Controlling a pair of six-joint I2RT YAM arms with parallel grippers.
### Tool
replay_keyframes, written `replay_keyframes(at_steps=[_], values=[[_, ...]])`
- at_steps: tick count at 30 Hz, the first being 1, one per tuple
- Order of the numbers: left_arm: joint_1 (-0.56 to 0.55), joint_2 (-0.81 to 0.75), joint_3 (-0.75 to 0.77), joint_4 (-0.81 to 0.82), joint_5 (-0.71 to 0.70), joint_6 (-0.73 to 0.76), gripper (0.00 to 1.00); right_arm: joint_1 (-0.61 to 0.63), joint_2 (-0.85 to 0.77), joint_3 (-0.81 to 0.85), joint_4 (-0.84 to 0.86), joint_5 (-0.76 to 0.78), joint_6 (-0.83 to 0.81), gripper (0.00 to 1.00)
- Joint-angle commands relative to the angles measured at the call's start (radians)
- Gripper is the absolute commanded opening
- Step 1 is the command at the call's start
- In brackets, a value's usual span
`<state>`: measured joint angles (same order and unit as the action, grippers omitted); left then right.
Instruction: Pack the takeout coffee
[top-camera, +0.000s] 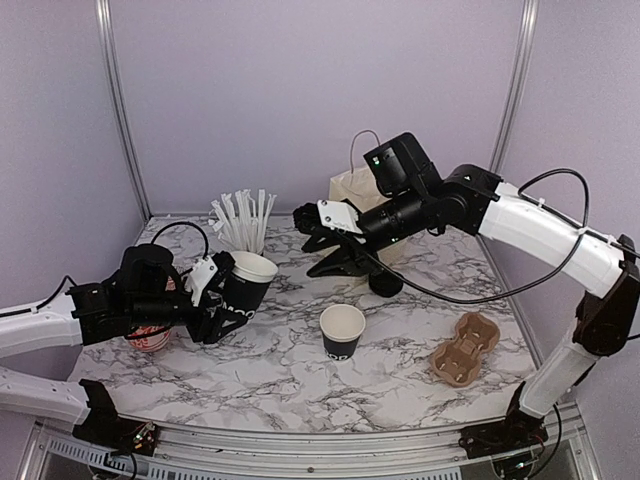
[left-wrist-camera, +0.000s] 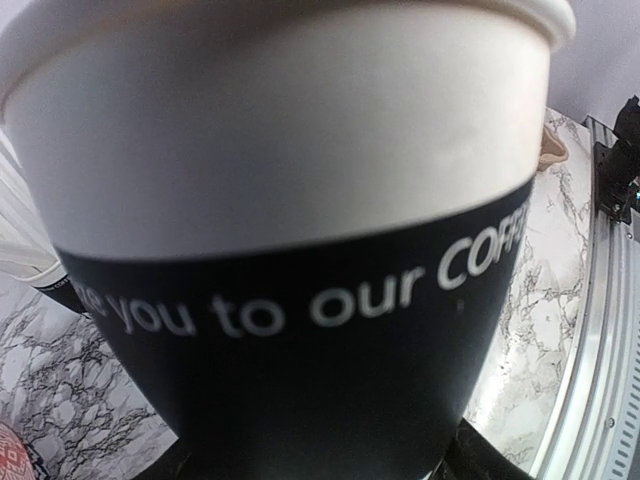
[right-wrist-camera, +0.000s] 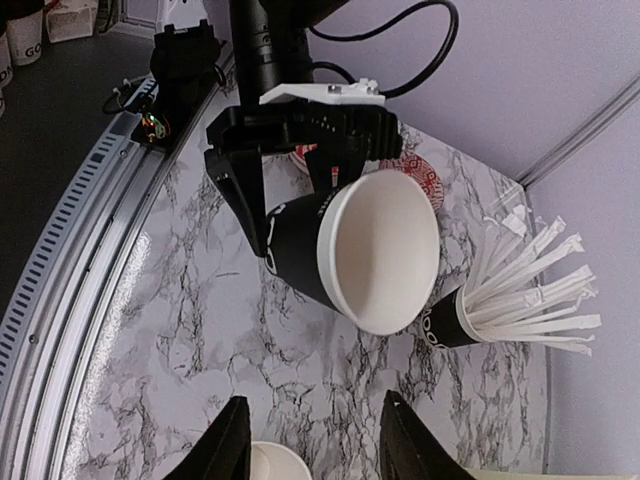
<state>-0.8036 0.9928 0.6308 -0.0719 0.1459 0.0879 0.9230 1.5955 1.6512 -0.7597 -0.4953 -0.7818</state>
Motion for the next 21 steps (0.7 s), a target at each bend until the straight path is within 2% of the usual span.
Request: replay_keyframes(at_steps=[1,6,12,15,18,21], values=[[0.006,0.009,0.02,0.027,0.096,-0.017,0.67,0.008,0.093,0.097,-0.039,-0.118,0.039,0.45],[0.006,-0.002,0.012,0.028,0.14,-0.022,0.67,0.012,0.17,0.174,-0.034,-0.164,0.06,0.5],[0.006,0.003,0.014,0.027,0.172,-0.024,0.68,0.036,0.246,0.236,-0.055,-0.187,0.074,0.48],[0.007,0.005,0.015,0.026,0.174,-0.021,0.68,0.047,0.274,0.265,-0.077,-0.2,0.07,0.38],[0.006,0.003,0.015,0.02,0.174,-0.02,0.68,0.048,0.286,0.276,-0.091,-0.21,0.065,0.22],[0.006,0.0,0.015,0.018,0.168,-0.019,0.68,0.048,0.289,0.274,-0.096,-0.213,0.06,0.15]])
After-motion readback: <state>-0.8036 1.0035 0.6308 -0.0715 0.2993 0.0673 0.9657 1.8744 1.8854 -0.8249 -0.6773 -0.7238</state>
